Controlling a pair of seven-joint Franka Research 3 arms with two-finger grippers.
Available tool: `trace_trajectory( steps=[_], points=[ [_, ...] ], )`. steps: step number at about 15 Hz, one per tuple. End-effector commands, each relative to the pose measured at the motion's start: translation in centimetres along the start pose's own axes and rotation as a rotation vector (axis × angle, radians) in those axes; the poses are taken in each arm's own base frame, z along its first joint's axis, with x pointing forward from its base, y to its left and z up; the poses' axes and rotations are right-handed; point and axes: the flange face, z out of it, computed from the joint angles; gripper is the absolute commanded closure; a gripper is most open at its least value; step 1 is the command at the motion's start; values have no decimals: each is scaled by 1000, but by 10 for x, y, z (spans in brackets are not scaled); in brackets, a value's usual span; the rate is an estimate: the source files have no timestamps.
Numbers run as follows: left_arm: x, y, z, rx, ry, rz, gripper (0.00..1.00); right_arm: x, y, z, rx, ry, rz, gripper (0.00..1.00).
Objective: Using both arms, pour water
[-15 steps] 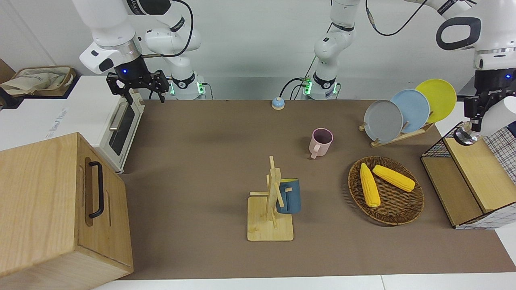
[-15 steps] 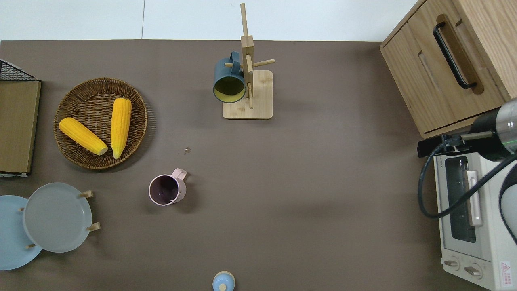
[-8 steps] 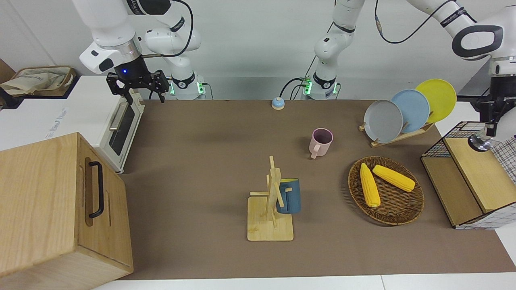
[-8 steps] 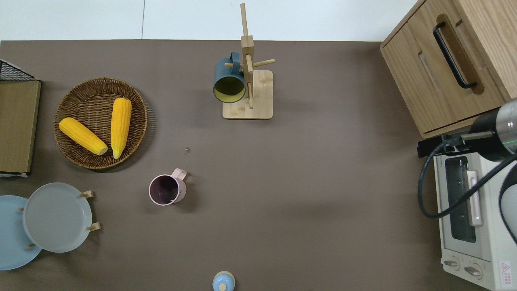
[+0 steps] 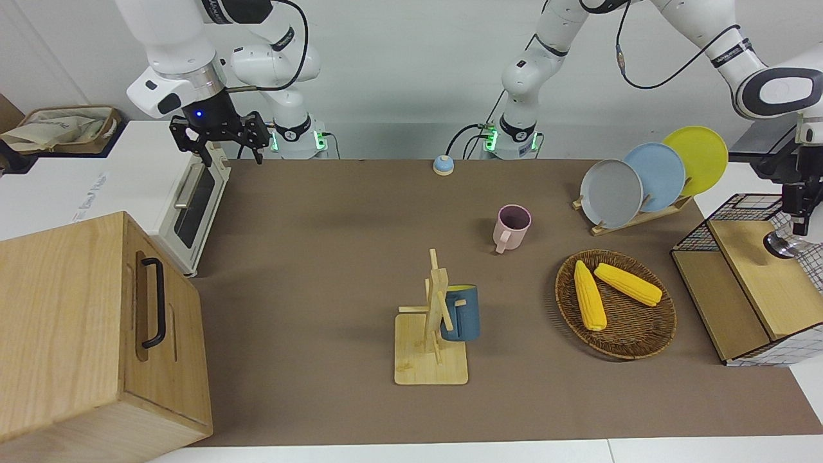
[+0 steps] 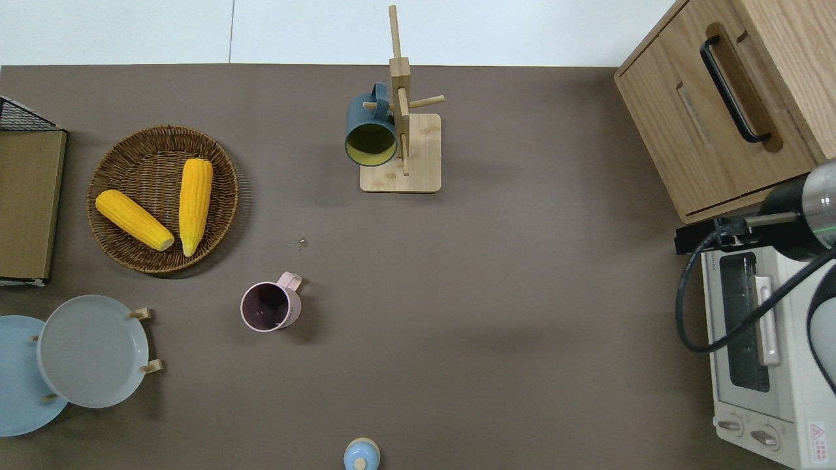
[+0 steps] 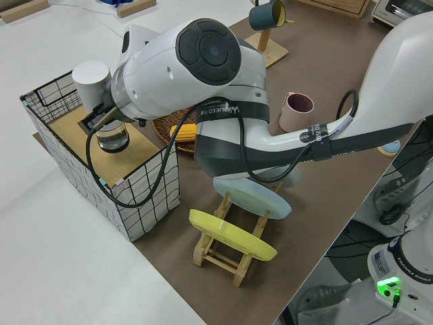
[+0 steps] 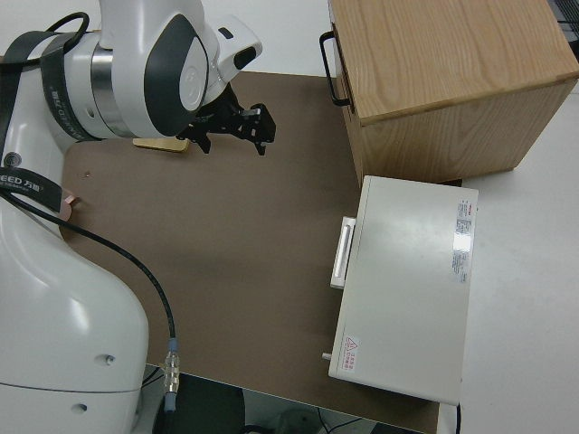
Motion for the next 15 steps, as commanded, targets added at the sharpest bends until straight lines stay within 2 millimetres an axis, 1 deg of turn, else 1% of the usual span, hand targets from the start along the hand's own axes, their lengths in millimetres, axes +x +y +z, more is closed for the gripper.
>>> trace_trajectory(
  steps=[1,3,4,5,7,9,11,15],
  points=[
    [8,-9,-1,-11,69,20,996,-2,0,-4,15,7,-16,7],
    [5,-12,3,-20,83,34,990,-2,0,-3,15,5,-16,9],
    [0,-13,10,-27,76,43,986,-2,0,-4,15,7,-16,9],
    [-1,-14,12,-23,76,48,982,-2,0,-4,15,7,-16,9],
    [0,-17,12,12,96,52,961,-2,0,-4,15,7,-16,7],
    [0,-12,15,25,104,59,950,-2,0,-4,15,7,-16,9],
    [-3,-13,20,22,98,57,921,-2,0,-3,15,5,-16,7],
    [-6,-11,28,8,92,64,919,-2,0,-4,15,7,-16,7]
  ],
)
